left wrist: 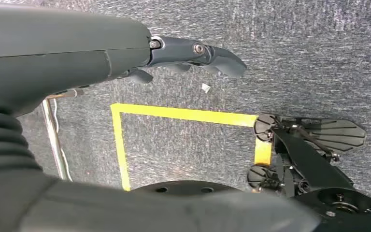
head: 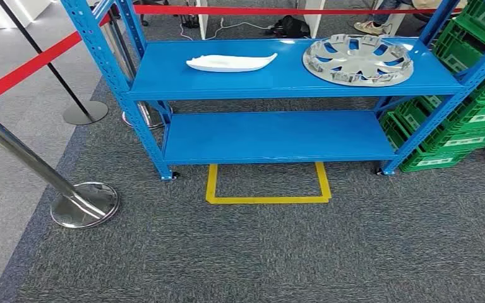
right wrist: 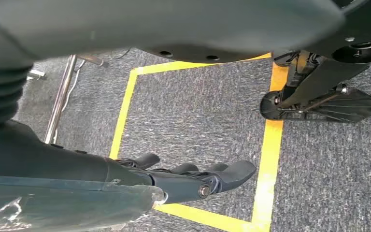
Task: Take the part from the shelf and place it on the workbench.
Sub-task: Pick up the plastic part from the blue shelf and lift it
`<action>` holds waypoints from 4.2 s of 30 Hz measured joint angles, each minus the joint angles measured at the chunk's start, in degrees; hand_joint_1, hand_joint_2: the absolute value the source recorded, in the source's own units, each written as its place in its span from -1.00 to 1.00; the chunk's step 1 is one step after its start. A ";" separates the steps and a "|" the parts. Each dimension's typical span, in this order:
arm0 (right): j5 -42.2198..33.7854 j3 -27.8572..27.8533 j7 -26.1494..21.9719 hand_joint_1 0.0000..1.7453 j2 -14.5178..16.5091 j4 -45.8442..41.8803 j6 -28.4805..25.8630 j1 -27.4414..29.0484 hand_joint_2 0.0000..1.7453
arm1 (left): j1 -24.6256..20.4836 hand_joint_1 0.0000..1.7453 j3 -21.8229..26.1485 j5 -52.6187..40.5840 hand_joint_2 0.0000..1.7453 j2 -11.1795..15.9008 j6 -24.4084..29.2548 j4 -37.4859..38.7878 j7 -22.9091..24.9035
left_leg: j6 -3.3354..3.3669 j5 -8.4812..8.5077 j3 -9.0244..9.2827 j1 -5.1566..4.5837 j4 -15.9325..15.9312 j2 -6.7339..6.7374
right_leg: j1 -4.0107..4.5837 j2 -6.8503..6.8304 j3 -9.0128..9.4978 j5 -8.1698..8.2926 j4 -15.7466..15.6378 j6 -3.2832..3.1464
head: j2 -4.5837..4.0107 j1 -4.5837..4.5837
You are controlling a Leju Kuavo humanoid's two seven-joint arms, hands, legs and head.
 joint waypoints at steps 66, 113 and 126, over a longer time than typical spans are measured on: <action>55.20 -47.44 -5.60 -1.00 10.30 6.66 -4.08 -12.32 1.00 | -16.21 -1.00 48.14 -56.32 -1.00 -4.66 11.16 3.38 -14.44 | -0.03 0.30 0.01 0.00 0.01 0.00 | 0.00 0.00 0.15 0.18 0.03 -0.01 | 0.00 -0.01; 65.38 -49.41 -16.60 -1.00 7.46 7.70 -6.45 -40.99 1.00 | -18.98 -1.00 47.29 -71.66 1.00 -7.98 1.82 7.80 -3.43 | 0.13 1.05 -0.45 -0.11 0.02 0.01 | -0.09 0.05 -0.28 1.03 0.05 0.14 | 0.00 0.00; 77.52 -29.34 -22.28 -1.00 11.90 5.80 -6.34 -56.81 1.00 | -19.97 -1.00 44.96 -73.72 1.00 -9.17 0.55 7.96 -1.48 | 0.11 1.59 -1.13 -0.10 0.02 0.03 | -0.07 0.13 -0.99 1.50 0.12 0.13 | 0.00 -0.01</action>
